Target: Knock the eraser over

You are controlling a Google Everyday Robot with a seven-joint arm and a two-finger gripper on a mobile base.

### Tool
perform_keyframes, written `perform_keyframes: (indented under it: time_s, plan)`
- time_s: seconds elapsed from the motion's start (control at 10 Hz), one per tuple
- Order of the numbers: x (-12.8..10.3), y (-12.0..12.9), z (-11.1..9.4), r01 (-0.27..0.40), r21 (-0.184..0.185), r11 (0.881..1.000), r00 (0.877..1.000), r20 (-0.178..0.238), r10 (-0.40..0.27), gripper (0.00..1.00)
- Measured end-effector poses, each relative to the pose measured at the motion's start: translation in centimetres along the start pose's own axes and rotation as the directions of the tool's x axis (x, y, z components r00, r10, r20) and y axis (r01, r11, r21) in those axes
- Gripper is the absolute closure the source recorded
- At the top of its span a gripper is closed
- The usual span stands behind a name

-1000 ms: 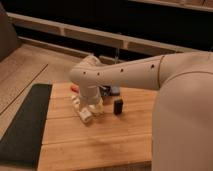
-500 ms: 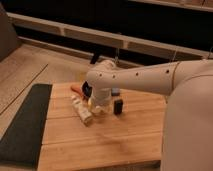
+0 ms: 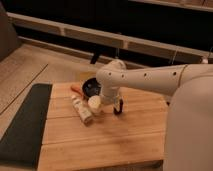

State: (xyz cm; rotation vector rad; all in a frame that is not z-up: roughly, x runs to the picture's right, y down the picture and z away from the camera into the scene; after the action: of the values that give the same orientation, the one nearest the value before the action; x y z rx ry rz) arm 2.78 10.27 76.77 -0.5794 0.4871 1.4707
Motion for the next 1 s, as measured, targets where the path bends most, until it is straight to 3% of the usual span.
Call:
perform_keyframes:
  time_s: [0.4, 0.7, 0.8, 1.0]
  plan:
    - [0.0, 0.4, 0.2, 0.000, -0.004, 1.000, 1.000, -0.001, 0.000, 0.35]
    - [-0.3, -4.1, 2.2, -0.112, 0.026, 0.993, 0.993, -0.021, 0.112, 0.35]
    - [-0.4, -4.8, 2.9, -0.119, 0.028, 0.992, 0.992, -0.035, 0.120, 0.35]
    - [-1.2, -4.3, 4.3, -0.069, 0.005, 0.998, 0.996, -0.052, 0.069, 0.35]
